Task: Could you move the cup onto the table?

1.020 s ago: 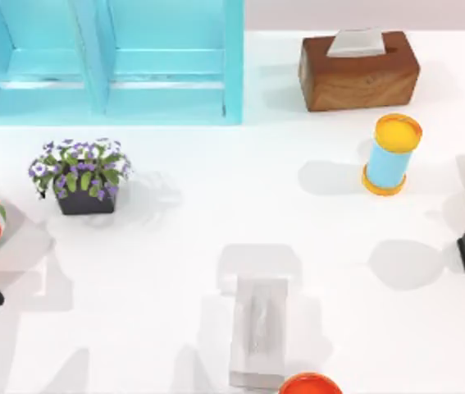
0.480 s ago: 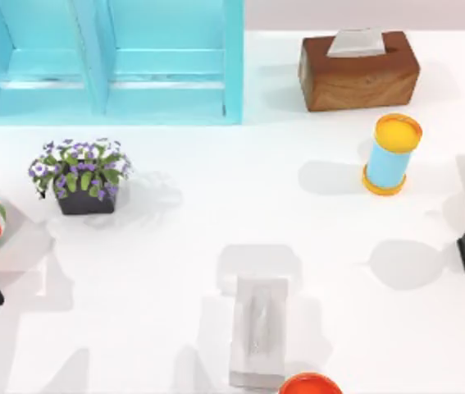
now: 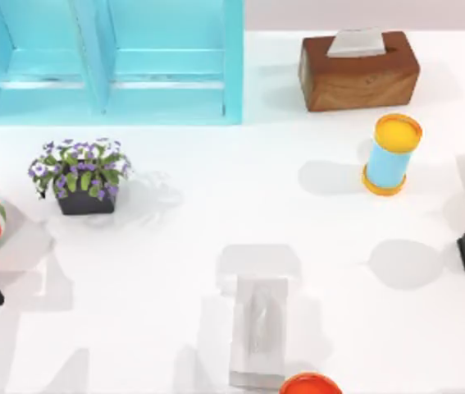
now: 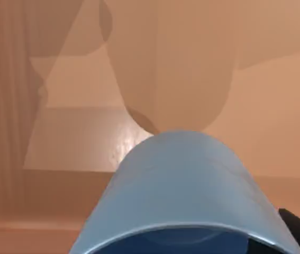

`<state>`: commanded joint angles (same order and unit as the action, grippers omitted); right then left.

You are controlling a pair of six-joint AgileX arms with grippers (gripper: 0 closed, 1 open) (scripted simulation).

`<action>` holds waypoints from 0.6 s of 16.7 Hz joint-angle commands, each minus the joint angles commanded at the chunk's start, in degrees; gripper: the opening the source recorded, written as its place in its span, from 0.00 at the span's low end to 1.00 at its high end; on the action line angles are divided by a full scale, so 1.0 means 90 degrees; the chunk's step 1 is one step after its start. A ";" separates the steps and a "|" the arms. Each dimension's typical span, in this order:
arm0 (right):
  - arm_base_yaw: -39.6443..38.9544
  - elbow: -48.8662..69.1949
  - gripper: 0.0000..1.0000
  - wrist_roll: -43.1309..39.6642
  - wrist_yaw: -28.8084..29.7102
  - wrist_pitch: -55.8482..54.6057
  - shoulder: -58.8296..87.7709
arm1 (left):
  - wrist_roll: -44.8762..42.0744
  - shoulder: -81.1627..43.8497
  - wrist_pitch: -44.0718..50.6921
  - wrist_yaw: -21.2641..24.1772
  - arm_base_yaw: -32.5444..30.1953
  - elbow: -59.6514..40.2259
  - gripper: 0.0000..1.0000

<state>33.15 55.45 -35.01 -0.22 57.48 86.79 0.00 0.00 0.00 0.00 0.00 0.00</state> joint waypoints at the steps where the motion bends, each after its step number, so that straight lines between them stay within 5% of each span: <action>1: -0.0281 0.0069 0.00 0.0219 0.0003 0.0383 -0.0153 | 0.0000 0.0000 0.0000 0.0000 0.0000 0.0000 1.00; 5: -0.1263 0.0375 0.00 0.1172 0.0007 0.1571 -0.0974 | 0.0000 0.0000 0.0000 0.0000 0.0000 0.0000 1.00; 10: -0.1446 0.0519 0.00 0.1387 0.0006 0.1788 -0.1161 | 0.0000 0.0000 0.0000 0.0000 0.0000 0.0000 1.00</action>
<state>20.13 60.12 -22.53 -0.17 73.57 76.34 0.00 0.00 0.00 0.00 0.00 0.00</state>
